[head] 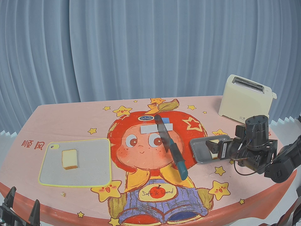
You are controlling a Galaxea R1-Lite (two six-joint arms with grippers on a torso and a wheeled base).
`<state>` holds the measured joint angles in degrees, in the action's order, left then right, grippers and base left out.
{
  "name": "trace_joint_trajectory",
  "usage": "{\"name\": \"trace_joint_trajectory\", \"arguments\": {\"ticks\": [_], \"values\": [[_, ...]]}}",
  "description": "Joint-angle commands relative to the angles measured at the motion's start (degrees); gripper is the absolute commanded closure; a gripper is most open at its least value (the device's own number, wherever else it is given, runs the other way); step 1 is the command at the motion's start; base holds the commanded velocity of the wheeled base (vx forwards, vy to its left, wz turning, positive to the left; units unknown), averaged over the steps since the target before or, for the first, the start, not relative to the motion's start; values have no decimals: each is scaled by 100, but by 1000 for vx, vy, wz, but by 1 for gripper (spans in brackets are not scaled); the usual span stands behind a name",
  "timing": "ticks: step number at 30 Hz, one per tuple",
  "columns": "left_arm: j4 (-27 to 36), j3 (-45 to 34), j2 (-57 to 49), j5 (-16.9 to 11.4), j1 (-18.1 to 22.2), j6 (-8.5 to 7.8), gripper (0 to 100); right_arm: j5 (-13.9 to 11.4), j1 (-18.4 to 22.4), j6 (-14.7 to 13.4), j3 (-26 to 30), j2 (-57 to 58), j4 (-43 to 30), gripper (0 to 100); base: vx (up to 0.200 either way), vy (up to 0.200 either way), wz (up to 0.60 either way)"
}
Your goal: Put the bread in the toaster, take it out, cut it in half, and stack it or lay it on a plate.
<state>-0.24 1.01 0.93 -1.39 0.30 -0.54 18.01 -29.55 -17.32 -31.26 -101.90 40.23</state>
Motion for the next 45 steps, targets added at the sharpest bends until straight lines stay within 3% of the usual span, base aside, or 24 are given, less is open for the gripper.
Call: {"name": "trace_joint_trajectory", "arguments": {"ticks": [1,21,29,35,45], "values": [[-2,-101,-93,-2,5,1,0,1,-16,1,14,30,2,0,0,0,0],[-2,-101,-93,-2,5,1,0,45,-60,98,67,707,2,0,0,0,0],[-2,-101,-93,-2,5,1,0,28,239,133,76,1049,2,0,0,0,0],[-2,-101,-93,-2,5,1,0,-25,582,502,85,1340,2,0,0,0,0],[-2,-101,-93,-2,5,1,0,-52,925,783,120,1507,2,0,0,0,0]]}}
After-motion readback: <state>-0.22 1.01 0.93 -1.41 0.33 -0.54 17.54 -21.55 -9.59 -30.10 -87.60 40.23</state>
